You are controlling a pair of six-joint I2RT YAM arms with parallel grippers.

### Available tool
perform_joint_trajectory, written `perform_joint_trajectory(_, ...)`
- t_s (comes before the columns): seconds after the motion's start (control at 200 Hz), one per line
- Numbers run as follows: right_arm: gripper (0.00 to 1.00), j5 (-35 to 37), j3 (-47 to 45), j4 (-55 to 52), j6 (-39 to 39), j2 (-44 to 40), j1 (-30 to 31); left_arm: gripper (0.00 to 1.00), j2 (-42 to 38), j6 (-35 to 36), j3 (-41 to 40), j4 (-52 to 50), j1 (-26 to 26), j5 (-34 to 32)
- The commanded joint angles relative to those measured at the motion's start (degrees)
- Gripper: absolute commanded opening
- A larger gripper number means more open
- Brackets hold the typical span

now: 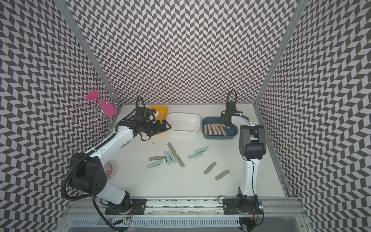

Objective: Place the fruit knives into the storage box by color
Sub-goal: Adjust the fruit knife in the storage box.

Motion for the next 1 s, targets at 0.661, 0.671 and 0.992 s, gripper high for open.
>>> perform_joint_trajectory(0.661,0.70,-3.23,-1.72,2.16,1.35,1.96,0.00,0.99,-1.32,-0.47,-1.19,1.97,-0.08,-0.11)
perform_joint_trajectory(0.671,0.70,-3.20,-1.88,2.19,1.35,1.84,0.00,0.99,-1.34,-0.50,-1.24,1.97,-0.04,-0.12)
perform_joint_trajectory(0.992,0.69,-4.46,-7.30,2.08,1.02,-1.16,-0.01,0.99,-0.91,-0.58,-1.04,2.36,-0.08,-0.01)
